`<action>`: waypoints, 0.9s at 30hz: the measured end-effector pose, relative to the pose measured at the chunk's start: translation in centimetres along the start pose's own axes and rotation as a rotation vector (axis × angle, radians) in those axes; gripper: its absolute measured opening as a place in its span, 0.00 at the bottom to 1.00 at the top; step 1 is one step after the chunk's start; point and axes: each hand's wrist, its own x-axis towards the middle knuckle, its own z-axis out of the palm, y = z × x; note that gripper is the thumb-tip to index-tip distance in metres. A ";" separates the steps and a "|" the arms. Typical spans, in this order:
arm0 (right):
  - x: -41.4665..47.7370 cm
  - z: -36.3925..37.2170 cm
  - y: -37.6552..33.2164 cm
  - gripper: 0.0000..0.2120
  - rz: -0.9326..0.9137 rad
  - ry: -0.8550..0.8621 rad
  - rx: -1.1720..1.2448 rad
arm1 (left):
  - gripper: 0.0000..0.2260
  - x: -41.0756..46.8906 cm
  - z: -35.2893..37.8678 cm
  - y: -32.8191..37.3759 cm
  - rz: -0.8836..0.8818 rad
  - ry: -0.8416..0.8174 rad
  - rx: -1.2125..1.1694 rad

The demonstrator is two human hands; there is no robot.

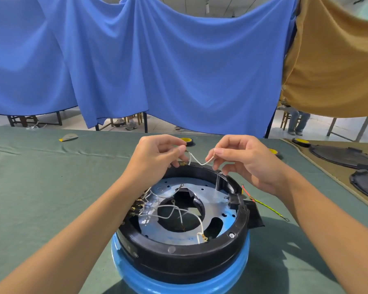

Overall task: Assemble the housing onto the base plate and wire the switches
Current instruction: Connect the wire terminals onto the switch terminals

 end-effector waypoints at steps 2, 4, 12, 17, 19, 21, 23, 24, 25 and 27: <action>0.0 0.1 -0.2 0.09 -0.017 -0.018 0.009 | 0.04 0.0 0.0 -0.1 -0.015 0.025 0.027; -0.1 0.1 -0.3 0.09 -0.012 -0.020 -0.005 | 0.06 0.0 0.1 -0.2 -0.019 0.027 0.047; 1.0 2.4 -0.5 0.07 -0.122 0.330 -0.666 | 0.04 -0.3 0.7 0.6 0.209 0.058 0.224; 1.1 3.4 -1.2 0.14 0.067 0.009 -0.547 | 0.04 -0.5 0.8 1.0 0.306 -0.020 0.190; 1.1 3.2 -1.5 0.15 0.173 -0.017 -0.251 | 0.04 -0.5 0.7 1.0 0.290 -0.032 0.132; 1.2 2.9 -1.5 0.14 0.267 -0.040 -0.006 | 0.05 -0.5 0.6 1.1 0.286 -0.029 0.081; 1.3 2.8 -1.3 0.08 0.326 -0.057 0.150 | 0.05 -0.5 0.5 1.2 0.299 -0.027 0.073; 1.3 2.8 -1.1 0.09 0.349 -0.052 0.229 | 0.05 -0.5 0.5 1.3 0.306 -0.027 0.072; 1.3 2.8 -1.1 0.11 0.373 -0.029 0.306 | 0.06 -0.5 0.4 1.3 0.308 -0.023 0.067; 1.4 2.8 -0.8 0.12 0.395 0.049 0.423 | 0.06 -0.4 0.4 1.2 0.305 -0.015 0.057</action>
